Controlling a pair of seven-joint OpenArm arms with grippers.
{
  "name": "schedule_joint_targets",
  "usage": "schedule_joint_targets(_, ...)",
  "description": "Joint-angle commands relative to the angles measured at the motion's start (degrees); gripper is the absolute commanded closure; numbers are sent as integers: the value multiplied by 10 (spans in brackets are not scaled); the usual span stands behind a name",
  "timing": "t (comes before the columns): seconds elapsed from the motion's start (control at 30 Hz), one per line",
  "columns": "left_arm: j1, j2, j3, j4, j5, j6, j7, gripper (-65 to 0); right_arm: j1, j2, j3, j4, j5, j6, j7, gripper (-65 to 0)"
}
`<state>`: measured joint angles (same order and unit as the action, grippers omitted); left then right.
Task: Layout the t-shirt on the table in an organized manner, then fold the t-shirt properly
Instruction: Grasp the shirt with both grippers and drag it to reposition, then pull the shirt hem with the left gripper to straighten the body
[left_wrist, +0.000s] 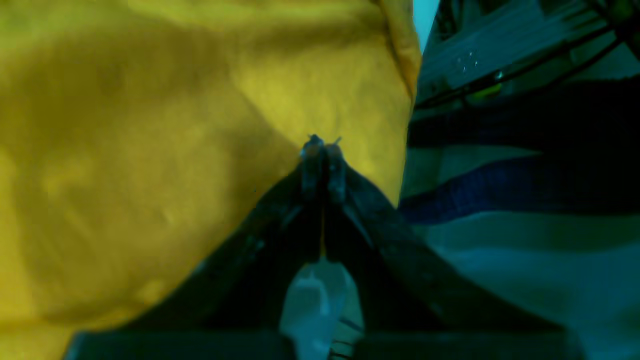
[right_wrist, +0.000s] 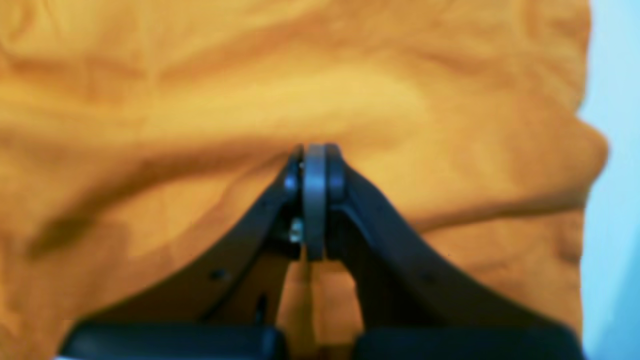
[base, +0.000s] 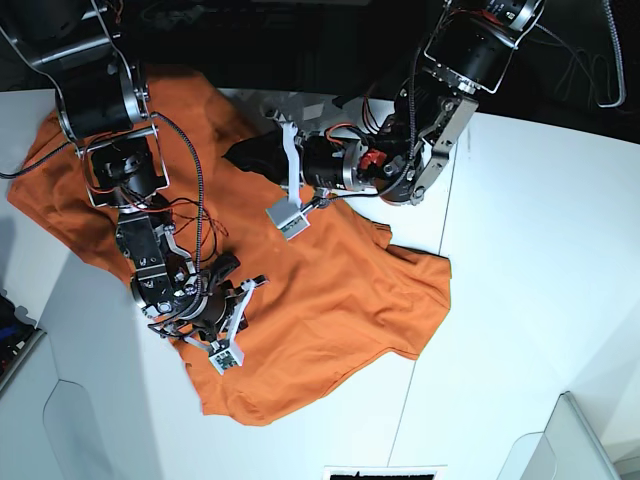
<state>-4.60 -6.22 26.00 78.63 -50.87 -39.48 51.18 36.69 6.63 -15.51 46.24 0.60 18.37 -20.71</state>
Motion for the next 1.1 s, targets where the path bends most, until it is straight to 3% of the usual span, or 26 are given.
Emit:
schedule_joint_targets(0.0,-4,7,-2,-3,-1,-5,-9,-9,18,2,1,3,-5,-2,12,0)
schedule_joint_targets(0.23,-3,4,-56,-49,25,-5,-25,-9,18,51,1,-4,-3,-2,3,0)
schedule_joint_targets(0.43,-19,-29,-134,-61,35,-5,-25,-9,15,81,2,-3,46,-1,-37,0)
schedule_joint_targets(0.77,-191,-42,-137,-243,71,-5,-32,-9,-82,138,3,102,79,-2,-54,0)
schedule_joint_targets(0.93,-260,-43,-137,-310,99,-5,-34,-9,-159,143,31,209,88,-26,-82,0)
schedule_joint_targets(1.07,-297,-43,-137,-313,99,-5,-33,-9,-213,143,72,276,89,-25,-85,0)
